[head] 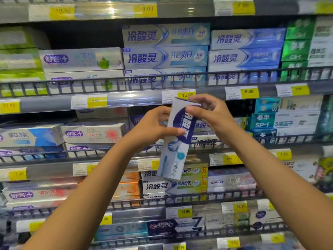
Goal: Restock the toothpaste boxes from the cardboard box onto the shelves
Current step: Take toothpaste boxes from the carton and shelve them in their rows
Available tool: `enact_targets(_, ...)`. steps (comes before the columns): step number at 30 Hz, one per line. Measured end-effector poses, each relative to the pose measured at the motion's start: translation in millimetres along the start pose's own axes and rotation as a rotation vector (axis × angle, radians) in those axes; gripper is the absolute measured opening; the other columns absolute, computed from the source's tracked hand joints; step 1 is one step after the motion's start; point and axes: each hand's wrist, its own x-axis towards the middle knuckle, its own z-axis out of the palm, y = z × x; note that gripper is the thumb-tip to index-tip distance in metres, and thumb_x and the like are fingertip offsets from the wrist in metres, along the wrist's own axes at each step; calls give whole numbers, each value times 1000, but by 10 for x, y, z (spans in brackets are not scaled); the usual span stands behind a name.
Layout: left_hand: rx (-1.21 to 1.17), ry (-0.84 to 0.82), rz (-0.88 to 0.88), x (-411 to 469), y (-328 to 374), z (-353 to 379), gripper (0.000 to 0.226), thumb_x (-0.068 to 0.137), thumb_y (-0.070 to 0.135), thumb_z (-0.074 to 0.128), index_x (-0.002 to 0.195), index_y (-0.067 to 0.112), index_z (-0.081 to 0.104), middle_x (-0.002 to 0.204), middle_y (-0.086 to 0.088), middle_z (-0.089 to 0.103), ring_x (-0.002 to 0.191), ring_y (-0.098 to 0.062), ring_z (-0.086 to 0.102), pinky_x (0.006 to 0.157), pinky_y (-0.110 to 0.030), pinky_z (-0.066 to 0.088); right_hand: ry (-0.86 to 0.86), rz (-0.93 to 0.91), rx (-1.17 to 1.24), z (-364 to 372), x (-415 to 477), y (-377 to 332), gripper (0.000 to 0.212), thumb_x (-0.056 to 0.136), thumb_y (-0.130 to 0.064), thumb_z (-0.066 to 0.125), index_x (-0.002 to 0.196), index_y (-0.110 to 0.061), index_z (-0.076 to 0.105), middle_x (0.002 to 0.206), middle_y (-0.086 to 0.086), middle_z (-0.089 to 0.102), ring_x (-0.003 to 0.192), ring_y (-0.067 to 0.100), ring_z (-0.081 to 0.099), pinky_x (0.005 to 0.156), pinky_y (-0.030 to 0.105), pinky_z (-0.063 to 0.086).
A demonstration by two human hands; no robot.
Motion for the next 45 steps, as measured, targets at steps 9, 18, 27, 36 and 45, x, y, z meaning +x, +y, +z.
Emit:
enact_targets(9, -653, 313, -89, -154, -339, 107, 32, 78, 5, 70, 106, 6, 54, 93, -6, 69, 83, -22, 69, 73, -42, 52, -218, 408, -12, -126, -419, 610, 50, 59, -30, 81, 100, -12, 60, 101, 6, 73, 100, 24, 66, 92, 43, 46)
enact_targets(18, -937, 436, -51, -266, -401, 207, 35, 77, 7, 64, 108, 11, 48, 80, 0, 70, 78, -14, 71, 63, -35, 59, -153, 305, -118, -59, -439, 580, 58, 57, -39, 80, 100, -3, 66, 101, 9, 73, 96, 26, 67, 84, 38, 54)
enact_targets(27, -713, 570, -252, -456, -517, 73, 49, 70, 13, 76, 112, 10, 52, 105, -12, 70, 92, -23, 70, 87, -42, 55, -103, 212, -256, -167, -309, 391, 32, 65, -27, 78, 92, -13, 67, 90, 2, 73, 83, 15, 69, 73, 28, 56)
enact_targets(36, 124, 693, -105, -758, -619, -131, 59, 74, 35, 77, 123, 23, 47, 98, 17, 56, 91, -3, 56, 75, -18, 43, -111, 214, -515, -80, 123, 346, 25, 71, -28, 80, 86, -16, 65, 86, -1, 69, 77, 11, 65, 67, 25, 52)
enact_targets(45, 345, 644, -76, -884, -744, -124, 53, 74, 40, 75, 117, 32, 45, 111, 10, 59, 100, -7, 55, 87, -30, 47, -161, 300, -646, 70, 324, 464, 93, 64, -55, 78, 137, -9, 43, 140, 6, 47, 125, 23, 48, 105, 38, 39)
